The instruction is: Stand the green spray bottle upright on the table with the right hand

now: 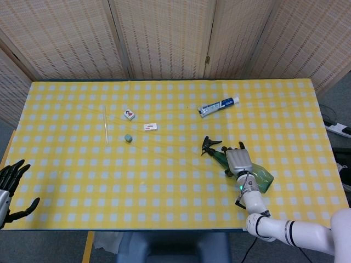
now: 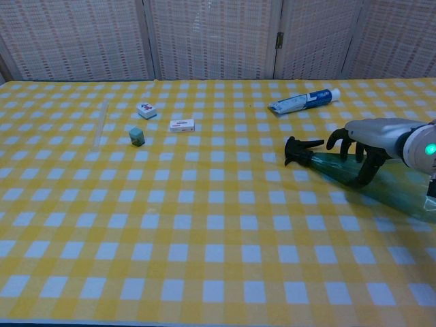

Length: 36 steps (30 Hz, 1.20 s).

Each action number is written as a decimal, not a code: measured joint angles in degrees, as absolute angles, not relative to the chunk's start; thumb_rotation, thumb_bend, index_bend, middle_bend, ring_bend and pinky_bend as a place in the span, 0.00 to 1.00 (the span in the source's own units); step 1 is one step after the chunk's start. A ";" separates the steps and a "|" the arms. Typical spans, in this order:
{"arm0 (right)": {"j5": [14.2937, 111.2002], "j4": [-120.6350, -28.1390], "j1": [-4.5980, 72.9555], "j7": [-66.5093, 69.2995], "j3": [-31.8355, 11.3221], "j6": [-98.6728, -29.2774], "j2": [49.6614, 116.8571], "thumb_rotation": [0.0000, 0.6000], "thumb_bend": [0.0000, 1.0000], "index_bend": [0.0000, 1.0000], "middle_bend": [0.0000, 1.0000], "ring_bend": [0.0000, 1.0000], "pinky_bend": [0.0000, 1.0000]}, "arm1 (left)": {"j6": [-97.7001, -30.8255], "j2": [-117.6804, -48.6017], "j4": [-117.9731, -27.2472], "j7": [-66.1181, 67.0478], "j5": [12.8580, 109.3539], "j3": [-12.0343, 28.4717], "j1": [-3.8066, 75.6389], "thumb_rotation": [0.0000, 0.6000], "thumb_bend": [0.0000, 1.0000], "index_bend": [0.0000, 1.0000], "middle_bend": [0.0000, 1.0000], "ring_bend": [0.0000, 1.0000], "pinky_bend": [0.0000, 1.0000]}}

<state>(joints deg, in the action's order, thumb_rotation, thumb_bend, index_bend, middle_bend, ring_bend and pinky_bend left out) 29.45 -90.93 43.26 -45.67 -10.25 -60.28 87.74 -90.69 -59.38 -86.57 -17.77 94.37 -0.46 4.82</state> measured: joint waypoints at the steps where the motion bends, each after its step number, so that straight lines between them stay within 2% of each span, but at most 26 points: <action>1: 29.89 -90.84 43.25 -45.29 -10.20 -60.24 87.75 1.00 0.33 0.37 0.44 0.51 0.26 | -90.62 -59.39 -86.61 -17.74 94.24 -0.42 4.85 0.84 0.38 0.00 0.00 0.00 0.00; 5: 31.88 -90.67 43.07 -43.12 -9.88 -60.15 87.63 1.00 0.33 0.44 0.49 0.57 0.35 | -90.61 -59.41 -86.72 -17.60 94.15 -0.38 4.85 0.84 0.38 0.00 0.00 0.00 0.00; 13: 38.52 -91.17 41.97 -37.61 -10.11 -61.17 87.31 1.00 0.33 0.48 0.52 0.58 0.35 | -90.47 -59.49 -86.70 -17.33 93.97 -0.33 4.88 0.84 0.38 0.00 0.00 0.00 0.00; 16: 46.91 -90.22 40.63 -31.41 -9.79 -63.03 87.82 1.00 0.33 0.48 0.53 0.59 0.35 | -90.17 -59.52 -86.65 -17.18 93.86 -0.30 5.04 0.84 0.38 0.00 0.00 0.00 0.00; 22: 68.06 -84.35 37.47 -6.45 -9.76 -71.23 91.05 1.00 0.32 0.48 0.53 0.60 0.32 | -89.90 -59.66 -86.73 -16.53 93.64 -0.25 5.12 0.84 0.38 0.00 0.00 0.00 0.00; 29: 82.06 -67.22 34.08 26.45 -9.54 -83.93 99.28 1.00 0.32 0.48 0.51 0.56 0.32 | -89.93 -59.69 -86.84 -16.81 92.92 0.08 5.04 0.84 0.38 0.00 0.00 0.00 0.00; 36: 87.44 -46.23 31.68 47.69 -8.72 -90.05 110.17 1.00 0.33 0.48 0.50 0.55 0.31 | -90.09 -59.59 -86.90 -16.95 93.01 0.01 4.92 0.84 0.38 0.00 0.00 0.00 0.00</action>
<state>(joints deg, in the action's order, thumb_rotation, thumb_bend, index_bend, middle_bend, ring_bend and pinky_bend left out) 87.44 -46.23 31.68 47.69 -8.72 -90.05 110.17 -90.09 -59.59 -86.90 -16.95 93.01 0.01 4.92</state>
